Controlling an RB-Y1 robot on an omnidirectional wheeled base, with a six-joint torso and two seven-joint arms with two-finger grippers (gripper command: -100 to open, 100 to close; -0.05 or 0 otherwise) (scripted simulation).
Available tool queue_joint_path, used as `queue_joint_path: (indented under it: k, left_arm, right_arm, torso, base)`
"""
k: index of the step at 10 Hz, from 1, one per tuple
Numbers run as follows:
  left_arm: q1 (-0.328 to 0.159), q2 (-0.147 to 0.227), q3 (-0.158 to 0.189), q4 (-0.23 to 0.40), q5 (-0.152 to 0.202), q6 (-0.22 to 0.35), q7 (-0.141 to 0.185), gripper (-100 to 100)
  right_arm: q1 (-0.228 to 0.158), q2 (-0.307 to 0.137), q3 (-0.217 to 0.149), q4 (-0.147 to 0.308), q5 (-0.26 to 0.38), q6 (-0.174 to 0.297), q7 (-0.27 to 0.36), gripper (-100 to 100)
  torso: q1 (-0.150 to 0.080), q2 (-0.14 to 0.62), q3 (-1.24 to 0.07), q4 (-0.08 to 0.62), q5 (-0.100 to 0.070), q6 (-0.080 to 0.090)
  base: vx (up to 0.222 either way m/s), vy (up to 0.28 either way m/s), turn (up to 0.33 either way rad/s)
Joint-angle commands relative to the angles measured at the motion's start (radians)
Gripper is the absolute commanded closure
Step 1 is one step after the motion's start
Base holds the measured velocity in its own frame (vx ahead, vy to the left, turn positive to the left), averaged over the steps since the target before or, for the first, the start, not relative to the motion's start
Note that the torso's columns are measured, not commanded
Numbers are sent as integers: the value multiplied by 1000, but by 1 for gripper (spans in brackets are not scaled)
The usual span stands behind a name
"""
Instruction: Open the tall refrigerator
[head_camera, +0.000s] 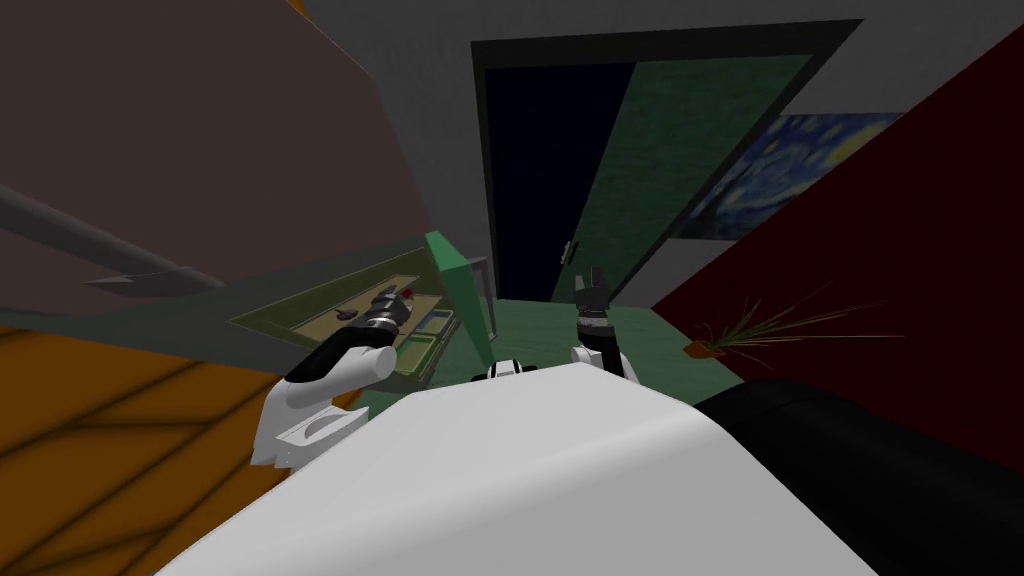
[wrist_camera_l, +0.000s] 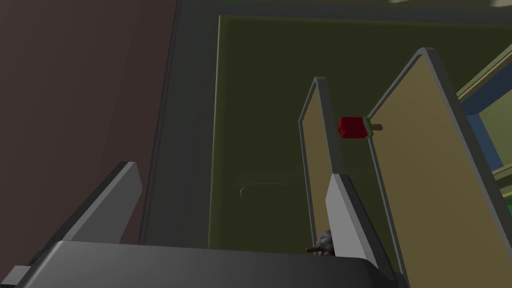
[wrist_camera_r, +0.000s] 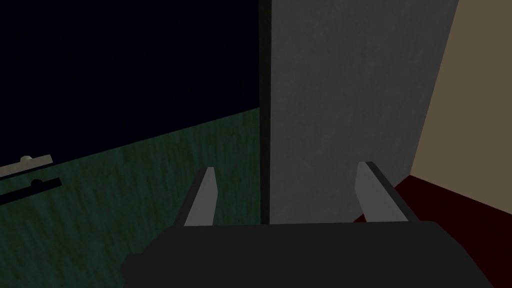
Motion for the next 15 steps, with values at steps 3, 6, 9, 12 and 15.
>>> queue_joint_path:
  k: [3, 6, 9, 12, 15]
  left_arm:
    - [-30, 16, 51, -2, -14, 73, 36, -100]
    - [-49, 30, 85, -11, -20, 122, 58, -100]
    - [-65, 43, 116, -33, -26, 166, 79, -100]
    - [-84, 59, 148, -88, -33, 209, 100, -100]
    - [-96, 72, 165, -183, -38, 231, 112, -100]
  right_arm:
    - [0, 0, 0, 0, 0, 0, 0, 0]
    - [0, 0, 0, 0, 0, 0, 0, 0]
    - [0, 0, 0, 0, 0, 0, 0, 0]
    - [0, 0, 0, 0, 0, 0, 0, 0]
    - [0, 0, 0, 0, 0, 0, 0, 0]
  torso:
    - [1, -2, -1, -1, 0, 0]
    - [1, -2, -1, -1, 0, 0]
    - [0, -1, -1, 0, 0, 0]
    - [-3, -1, -1, 0, -1, 1]
    - [3, -2, -1, -1, 1, 0]
  base:
    - [91, -253, 105]
    - [84, -257, 113]
    - [63, -255, 91]
    - [58, -248, 100]
    - [48, -174, 60]
